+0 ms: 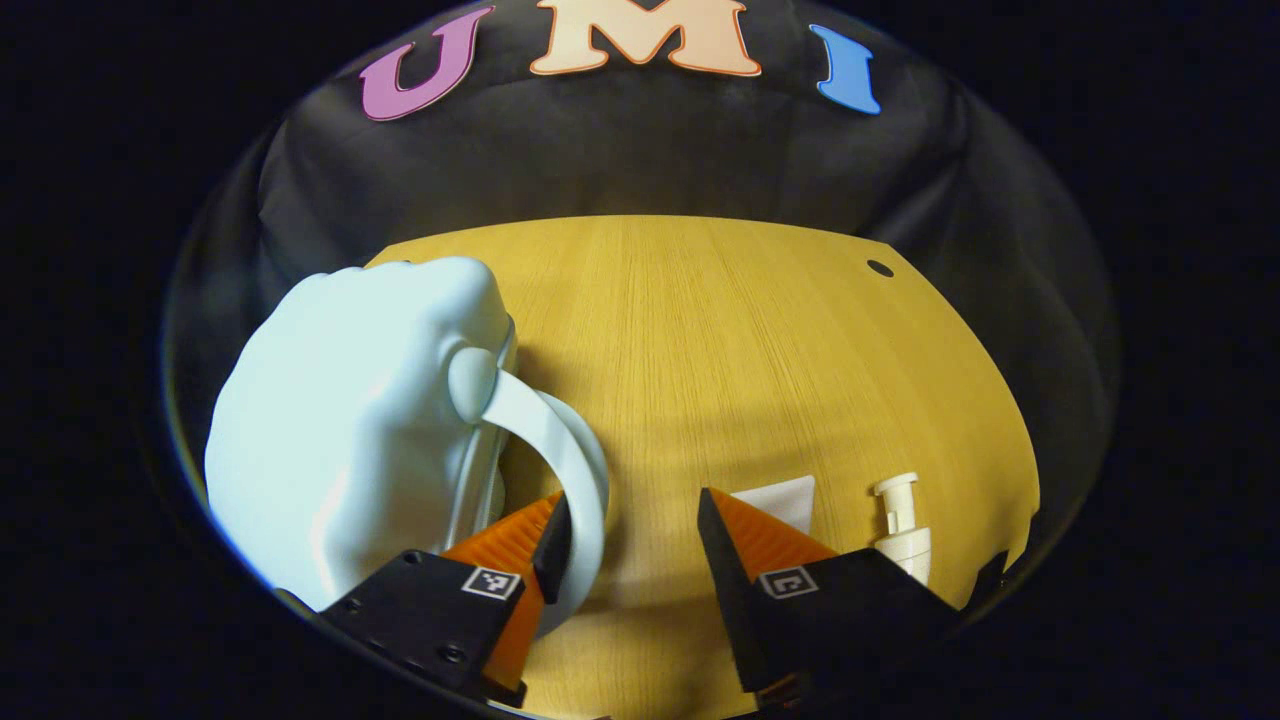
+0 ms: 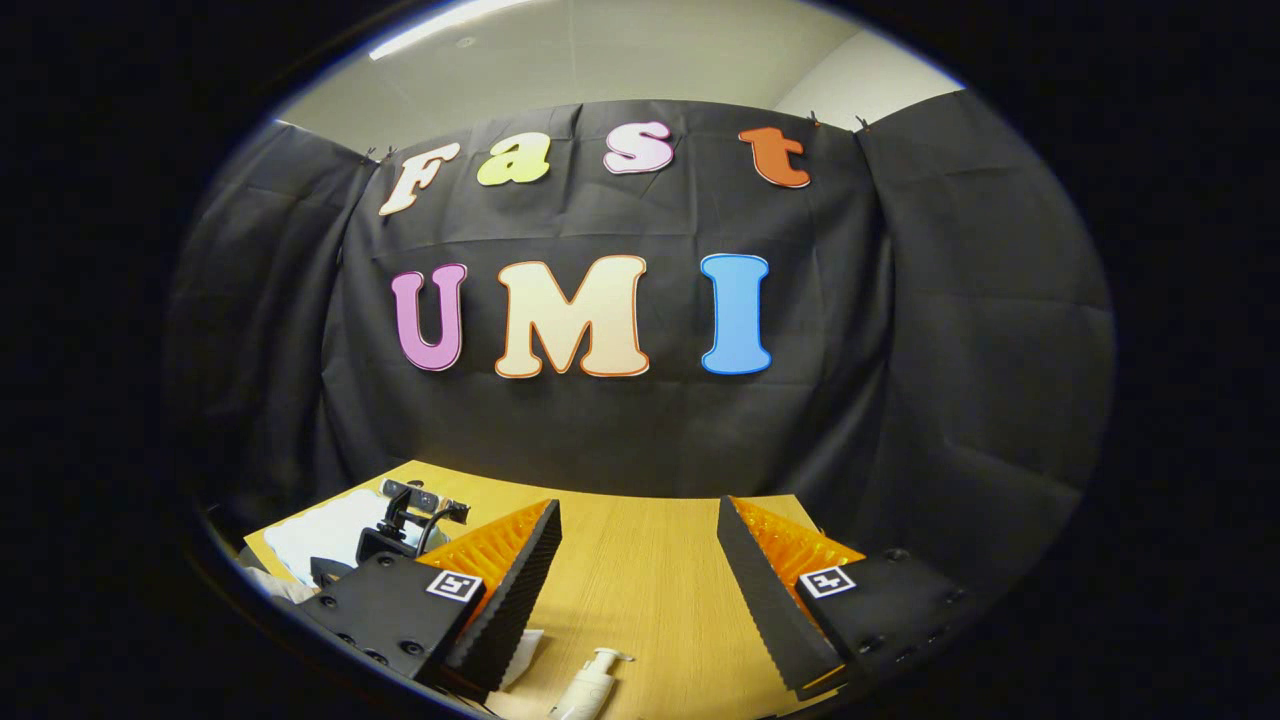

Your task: First open the suitcase, pack the skin care products into it, and then close the suitcase.

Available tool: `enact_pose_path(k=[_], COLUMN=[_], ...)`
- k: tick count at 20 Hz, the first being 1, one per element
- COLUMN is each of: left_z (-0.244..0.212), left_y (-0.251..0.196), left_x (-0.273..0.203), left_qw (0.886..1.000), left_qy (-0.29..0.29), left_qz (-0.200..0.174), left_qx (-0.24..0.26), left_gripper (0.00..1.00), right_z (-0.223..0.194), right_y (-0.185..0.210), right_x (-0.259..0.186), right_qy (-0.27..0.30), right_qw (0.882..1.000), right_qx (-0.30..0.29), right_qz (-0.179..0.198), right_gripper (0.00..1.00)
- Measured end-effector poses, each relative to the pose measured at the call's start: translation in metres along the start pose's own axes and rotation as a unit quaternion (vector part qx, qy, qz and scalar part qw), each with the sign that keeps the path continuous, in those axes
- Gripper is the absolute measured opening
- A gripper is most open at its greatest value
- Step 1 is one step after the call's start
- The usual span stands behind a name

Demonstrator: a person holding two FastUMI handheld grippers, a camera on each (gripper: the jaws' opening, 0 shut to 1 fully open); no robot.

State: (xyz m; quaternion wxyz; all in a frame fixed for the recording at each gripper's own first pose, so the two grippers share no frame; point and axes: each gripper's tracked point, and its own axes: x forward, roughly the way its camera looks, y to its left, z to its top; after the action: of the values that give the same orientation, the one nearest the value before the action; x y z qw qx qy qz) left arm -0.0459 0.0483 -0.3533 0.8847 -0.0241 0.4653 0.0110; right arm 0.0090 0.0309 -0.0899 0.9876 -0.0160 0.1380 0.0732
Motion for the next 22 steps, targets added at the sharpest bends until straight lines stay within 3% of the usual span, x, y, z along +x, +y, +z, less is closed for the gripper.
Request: enact_pose_path(k=[1, 3, 6, 8, 13, 22], left_z=[0.004, 0.002, -0.004, 0.01, 0.049, 0.118], left_y=[0.003, 0.01, 0.011, 0.007, 0.019, 0.089], left_x=[-0.001, -0.002, -0.004, -0.015, -0.054, -0.125], left_qw=[1.0, 1.0, 0.999, 0.999, 0.999, 0.996], left_qy=[-0.003, 0.006, 0.047, 0.036, -0.003, -0.08], left_qz=[0.002, 0.004, -0.009, -0.034, -0.045, 0.015], left_qx=[0.005, 0.011, -0.005, 0.009, 0.016, 0.025], left_gripper=[0.64, 0.33, 0.08, 0.03, 0.0, 0.0], right_z=[0.0, -0.002, 0.0, 0.001, 0.007, 0.015], right_y=[0.0, 0.002, 0.007, 0.014, 0.044, 0.099], right_x=[0.0, 0.001, 0.004, 0.004, 0.009, 0.017], right_qy=[0.001, 0.002, -0.001, -0.004, -0.019, -0.042], right_qw=[1.0, 1.0, 1.0, 1.0, 0.998, 0.99], right_qx=[0.0, 0.005, 0.009, 0.012, 0.004, 0.032], right_qz=[-0.001, 0.001, 0.007, 0.019, 0.063, 0.131], right_gripper=[0.98, 0.98, 0.98, 0.99, 0.99, 0.99])
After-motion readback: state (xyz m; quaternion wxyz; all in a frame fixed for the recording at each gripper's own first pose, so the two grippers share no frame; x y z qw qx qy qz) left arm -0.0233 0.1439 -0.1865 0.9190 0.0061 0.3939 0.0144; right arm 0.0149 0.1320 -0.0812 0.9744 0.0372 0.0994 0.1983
